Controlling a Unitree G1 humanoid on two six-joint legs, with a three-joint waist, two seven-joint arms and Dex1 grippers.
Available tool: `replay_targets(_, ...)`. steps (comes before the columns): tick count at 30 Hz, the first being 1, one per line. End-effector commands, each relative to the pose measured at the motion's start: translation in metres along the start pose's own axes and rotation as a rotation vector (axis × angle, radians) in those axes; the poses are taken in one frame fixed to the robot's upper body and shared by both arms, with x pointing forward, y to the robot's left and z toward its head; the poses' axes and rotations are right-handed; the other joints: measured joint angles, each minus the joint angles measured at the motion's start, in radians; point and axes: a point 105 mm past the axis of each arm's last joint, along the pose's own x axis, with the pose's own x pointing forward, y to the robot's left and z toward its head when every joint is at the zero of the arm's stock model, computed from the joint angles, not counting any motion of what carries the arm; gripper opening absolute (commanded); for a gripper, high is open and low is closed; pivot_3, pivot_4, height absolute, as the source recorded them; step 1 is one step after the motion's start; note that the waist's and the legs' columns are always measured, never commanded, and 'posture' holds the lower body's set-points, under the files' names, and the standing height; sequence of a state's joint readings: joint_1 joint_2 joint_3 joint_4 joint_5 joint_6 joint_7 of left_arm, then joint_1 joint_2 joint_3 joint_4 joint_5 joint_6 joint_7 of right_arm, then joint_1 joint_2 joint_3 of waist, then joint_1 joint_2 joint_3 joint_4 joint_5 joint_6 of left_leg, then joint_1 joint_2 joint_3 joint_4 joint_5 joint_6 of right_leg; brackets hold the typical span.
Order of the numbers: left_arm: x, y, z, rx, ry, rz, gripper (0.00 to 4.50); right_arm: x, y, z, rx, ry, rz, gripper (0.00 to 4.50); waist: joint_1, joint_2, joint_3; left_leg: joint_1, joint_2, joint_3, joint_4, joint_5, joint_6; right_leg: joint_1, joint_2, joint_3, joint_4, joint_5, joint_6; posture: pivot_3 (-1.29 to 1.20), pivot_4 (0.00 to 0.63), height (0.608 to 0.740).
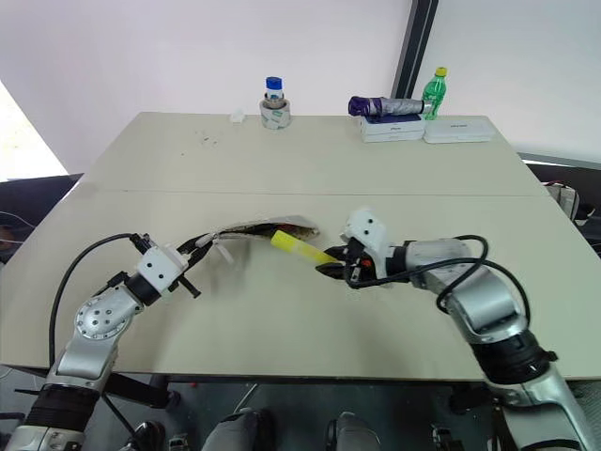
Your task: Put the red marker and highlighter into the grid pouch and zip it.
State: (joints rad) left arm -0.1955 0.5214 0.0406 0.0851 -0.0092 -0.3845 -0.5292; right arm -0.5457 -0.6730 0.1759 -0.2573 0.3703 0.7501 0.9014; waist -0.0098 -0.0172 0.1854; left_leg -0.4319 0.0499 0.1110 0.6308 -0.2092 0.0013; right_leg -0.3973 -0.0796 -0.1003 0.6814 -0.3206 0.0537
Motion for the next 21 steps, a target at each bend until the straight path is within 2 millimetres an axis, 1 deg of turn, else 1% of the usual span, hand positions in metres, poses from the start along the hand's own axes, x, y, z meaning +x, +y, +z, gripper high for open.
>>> replay_targets(1,0.006,0.002,0.018,0.032,-0.069,0.0,0.0,0.004,-0.006,0.01,-0.069,-0.014,-0.016,0.88,0.0,0.0,0.0,0.0,0.0,0.0,0.0,0.0,0.0,0.0,0.0,0.0,0.0,0.0,0.0,0.0,0.15,0.737)
replay_targets(6,0.006,-0.002,0.02,0.051,-0.067,-0.028,0.0,0.012,-0.007,0.011,-0.066,-0.015,-0.016,0.88,-0.002,0.0,0.0,0.0,0.0,0.0,0.0,0.0,0.0,0.0,0.0,0.0,0.0,0.0,0.0,0.0,0.15,0.737)
replay_targets(8,0.006,-0.008,0.02,0.067,-0.066,-0.06,0.0,0.017,-0.01,0.009,-0.072,0.001,-0.03,0.88,-0.003,0.0,0.0,0.0,0.0,0.0,0.0,0.0,0.0,0.0,0.0,0.0,0.0,0.0,0.0,0.0,0.15,0.737)
replay_targets(10,0.008,-0.016,0.021,0.086,-0.069,-0.102,0.0,0.022,-0.011,0.013,-0.116,0.017,-0.035,0.88,-0.003,0.0,0.0,0.0,0.0,0.0,0.0,0.0,0.0,0.0,0.0,0.0,0.0,0.0,0.0,0.0,0.15,0.737)
replay_targets(12,0.009,-0.021,0.021,0.101,-0.068,-0.134,0.0,0.026,-0.012,0.014,-0.197,0.052,-0.034,0.88,-0.003,0.0,0.0,0.0,0.0,0.0,0.0,0.0,0.0,0.0,0.0,0.0,0.001,0.0,0.0,0.0,0.15,0.737)
replay_targets(15,0.013,-0.024,0.023,0.104,-0.074,-0.146,0.0,0.033,-0.015,0.01,-0.339,0.127,-0.045,0.88,-0.003,0.0,0.0,0.0,0.0,0.0,0.0,0.0,0.0,0.0,0.0,0.0,0.001,0.0,0.0,0.0,0.15,0.737)
replay_targets(18,0.017,-0.028,0.024,0.106,-0.083,-0.166,0.0,0.042,-0.013,0.018,-0.423,0.115,-0.031,0.88,-0.002,0.0,0.0,0.0,0.0,0.0,0.0,0.0,0.0,0.0,0.0,0.0,0.001,0.0,0.0,0.0,0.15,0.737)
replay_targets(21,0.018,-0.029,0.025,0.106,-0.086,-0.173,0.0,0.047,-0.014,0.022,-0.501,0.131,-0.033,0.88,-0.003,0.0,0.0,0.0,0.0,0.0,0.0,0.0,0.0,0.0,0.0,0.0,0.001,0.0,0.0,0.0,0.15,0.737)
